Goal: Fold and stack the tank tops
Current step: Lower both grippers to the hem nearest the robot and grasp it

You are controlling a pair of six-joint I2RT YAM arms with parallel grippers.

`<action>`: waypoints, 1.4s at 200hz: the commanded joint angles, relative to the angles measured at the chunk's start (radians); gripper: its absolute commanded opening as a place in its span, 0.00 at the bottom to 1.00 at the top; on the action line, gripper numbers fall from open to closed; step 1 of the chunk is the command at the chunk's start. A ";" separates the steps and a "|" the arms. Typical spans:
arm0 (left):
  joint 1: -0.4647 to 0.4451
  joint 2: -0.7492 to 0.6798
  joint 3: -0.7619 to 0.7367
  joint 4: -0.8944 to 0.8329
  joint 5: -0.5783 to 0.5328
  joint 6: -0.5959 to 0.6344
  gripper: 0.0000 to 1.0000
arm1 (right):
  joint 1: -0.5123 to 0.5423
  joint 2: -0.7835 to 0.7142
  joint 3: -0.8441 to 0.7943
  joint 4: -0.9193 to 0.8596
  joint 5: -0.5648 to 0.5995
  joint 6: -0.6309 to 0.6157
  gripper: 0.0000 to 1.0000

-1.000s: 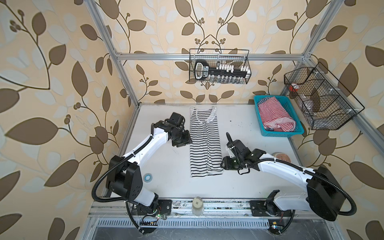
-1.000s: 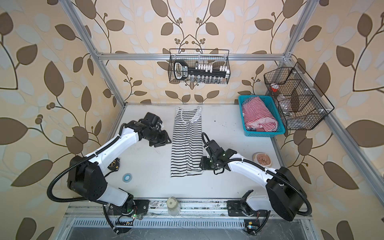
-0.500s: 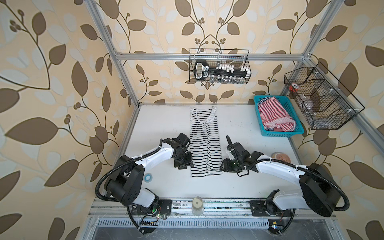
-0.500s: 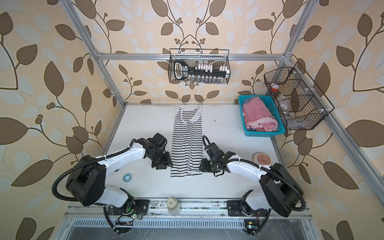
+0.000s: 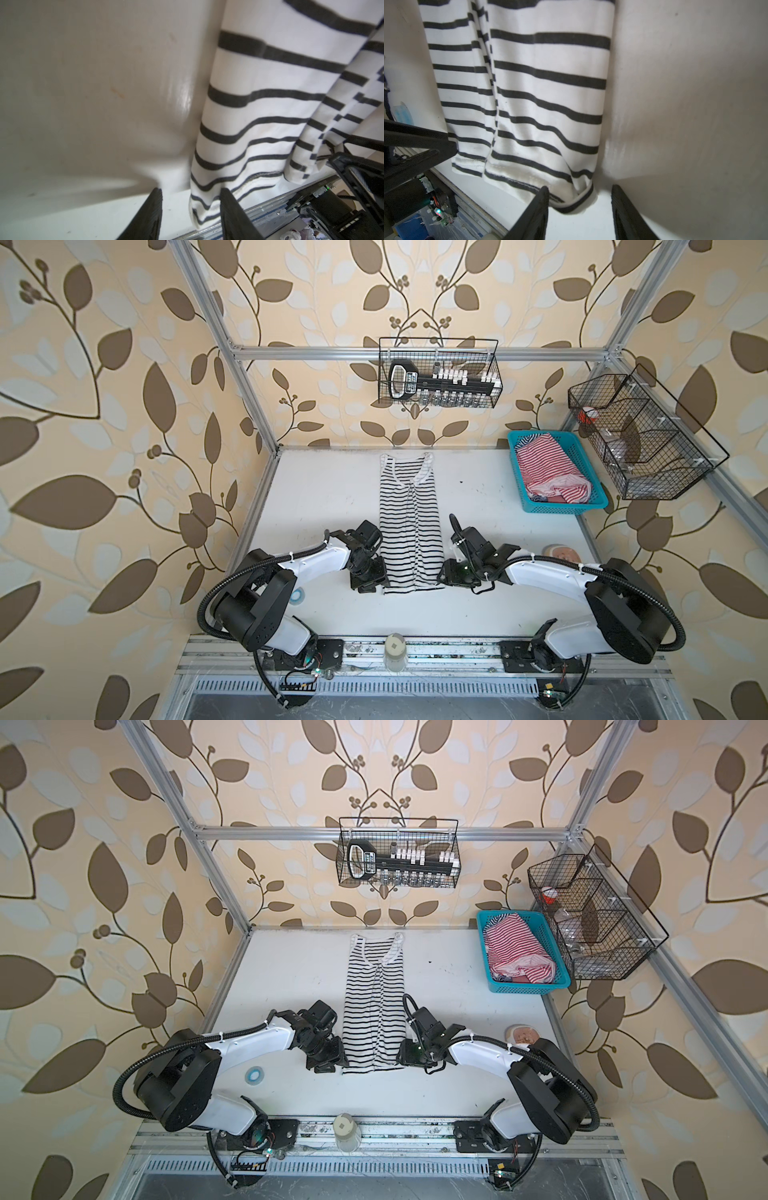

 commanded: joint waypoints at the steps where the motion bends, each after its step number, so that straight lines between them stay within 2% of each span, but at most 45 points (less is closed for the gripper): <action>1: -0.011 0.002 -0.011 0.031 0.013 -0.024 0.48 | 0.018 0.034 -0.032 -0.008 -0.006 0.027 0.49; 72: -0.017 0.001 -0.042 0.056 0.020 -0.048 0.48 | 0.055 0.083 -0.026 -0.053 0.039 0.030 0.47; 116: -0.020 0.014 -0.078 0.073 0.014 -0.057 0.43 | 0.061 0.081 -0.035 -0.056 0.041 0.032 0.46; 137: -0.019 0.010 -0.084 0.076 0.008 -0.061 0.37 | 0.064 0.089 -0.040 -0.051 0.039 0.036 0.44; 197: -0.020 -0.007 -0.117 0.083 0.013 -0.063 0.17 | 0.079 0.098 -0.049 -0.057 0.055 0.044 0.25; 238: -0.019 -0.053 -0.143 0.069 0.016 -0.063 0.02 | 0.087 0.060 -0.064 -0.064 0.066 0.061 0.00; 280: -0.024 -0.130 -0.151 0.033 0.020 -0.072 0.00 | 0.119 -0.022 -0.069 -0.095 0.083 0.085 0.00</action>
